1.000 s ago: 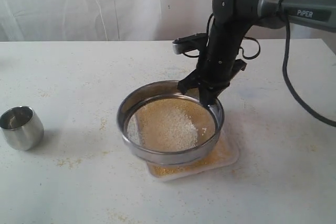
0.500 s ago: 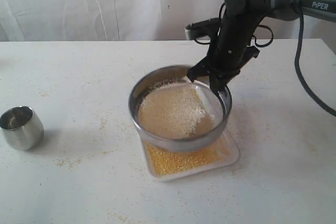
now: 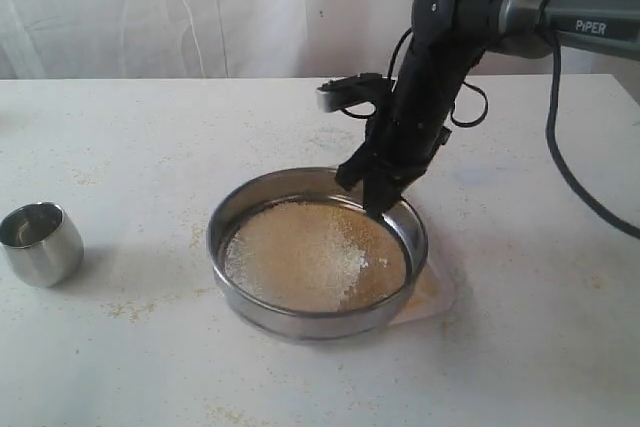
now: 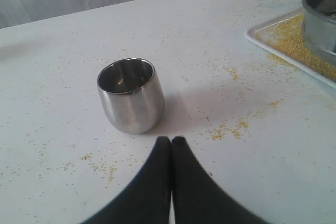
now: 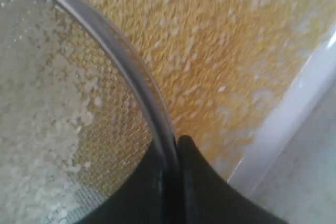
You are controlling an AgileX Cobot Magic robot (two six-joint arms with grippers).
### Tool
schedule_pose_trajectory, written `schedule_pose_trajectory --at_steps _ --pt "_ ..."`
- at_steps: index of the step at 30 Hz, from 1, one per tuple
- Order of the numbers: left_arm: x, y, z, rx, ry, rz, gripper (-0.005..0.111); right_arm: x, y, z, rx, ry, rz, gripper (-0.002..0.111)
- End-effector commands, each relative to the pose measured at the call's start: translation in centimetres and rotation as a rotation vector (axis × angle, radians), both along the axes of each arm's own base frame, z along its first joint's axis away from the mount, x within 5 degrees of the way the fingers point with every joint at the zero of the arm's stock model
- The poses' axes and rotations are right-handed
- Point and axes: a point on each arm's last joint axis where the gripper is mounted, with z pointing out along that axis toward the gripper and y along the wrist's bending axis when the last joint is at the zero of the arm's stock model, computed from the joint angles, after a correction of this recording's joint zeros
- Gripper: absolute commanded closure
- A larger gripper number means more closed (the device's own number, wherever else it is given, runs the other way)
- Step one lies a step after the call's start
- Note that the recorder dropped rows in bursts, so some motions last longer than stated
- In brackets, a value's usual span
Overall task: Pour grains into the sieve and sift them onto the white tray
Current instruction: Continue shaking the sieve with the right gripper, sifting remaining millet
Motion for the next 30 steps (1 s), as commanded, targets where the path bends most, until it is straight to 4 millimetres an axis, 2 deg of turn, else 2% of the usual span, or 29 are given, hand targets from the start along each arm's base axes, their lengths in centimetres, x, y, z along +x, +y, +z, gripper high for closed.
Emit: schedule_pose_trajectory --at_steps 1,2,3,4,5,6,8,9,10,11,12,13,15,16,17,20,21,23,26,27,30 --pt "0.0 0.0 -0.1 -0.01 -0.001 0.002 0.107 3.3 -1.5 1.7 0.071 -0.231 -0.48 0.108" --pt "0.0 0.0 -0.1 -0.01 -0.001 0.002 0.107 2.7 -1.3 1.5 0.07 -0.177 -0.437 0.108" --pt "0.0 0.0 -0.1 -0.01 -0.001 0.002 0.107 0.7 -0.3 1.1 0.077 -0.034 -0.152 0.108" --pt "0.0 0.0 -0.1 -0.01 -0.001 0.002 0.107 -0.4 0.0 1.0 0.088 0.035 0.051 0.108" --pt "0.0 0.0 -0.1 -0.01 -0.001 0.002 0.107 -0.4 -0.1 0.8 0.065 0.023 0.08 0.108" --pt "0.0 0.0 -0.1 -0.01 -0.001 0.002 0.107 0.0 -0.8 0.7 0.006 -0.003 0.025 0.108" --pt "0.0 0.0 -0.1 -0.01 -0.001 0.002 0.107 1.9 -2.2 0.6 -0.036 -0.09 -0.322 0.108" --pt "0.0 0.0 -0.1 -0.01 -0.001 0.002 0.107 1.6 -2.1 0.6 -0.024 -0.053 -0.316 0.108" --pt "0.0 0.0 -0.1 -0.01 -0.001 0.002 0.107 0.3 -1.1 0.8 0.041 0.036 -0.104 0.108" --pt "0.0 0.0 -0.1 -0.01 -0.001 0.002 0.107 -0.2 -0.3 0.9 0.097 0.043 0.03 0.108" --pt "0.0 0.0 -0.1 -0.01 -0.001 0.002 0.107 -0.3 -0.2 0.8 0.079 0.028 0.068 0.108" --pt "0.0 0.0 -0.1 -0.01 -0.001 0.002 0.107 -0.1 -0.5 0.7 0.048 0.021 0.034 0.108" --pt "0.0 0.0 -0.1 -0.01 -0.001 0.002 0.107 1.6 -1.4 0.6 -0.018 -0.112 -0.197 0.108" --pt "0.0 0.0 -0.1 -0.01 -0.001 0.002 0.107 2.1 -1.8 0.7 -0.026 -0.117 -0.342 0.108" --pt "0.0 0.0 -0.1 -0.01 -0.001 0.002 0.107 2.0 -1.8 0.6 -0.02 -0.098 -0.396 0.108" --pt "0.0 0.0 -0.1 -0.01 -0.001 0.002 0.107 -0.4 0.1 0.6 0.072 0.05 0.02 0.108" --pt "0.0 0.0 -0.1 -0.01 -0.001 0.002 0.107 -0.6 0.6 0.7 0.09 0.026 0.116 0.108" --pt "0.0 0.0 -0.1 -0.01 -0.001 0.002 0.107 -0.5 0.2 0.5 0.019 0.018 0.086 0.108" --pt "0.0 0.0 -0.1 -0.01 -0.001 0.002 0.107 1.3 -0.9 0.5 -0.039 -0.082 -0.291 0.108" --pt "0.0 0.0 -0.1 -0.01 -0.001 0.002 0.107 1.3 -0.8 0.5 -0.021 -0.067 -0.318 0.108" --pt "0.0 0.0 -0.1 -0.01 -0.001 0.002 0.107 -1.0 1.4 0.8 0.119 0.061 0.052 0.108"
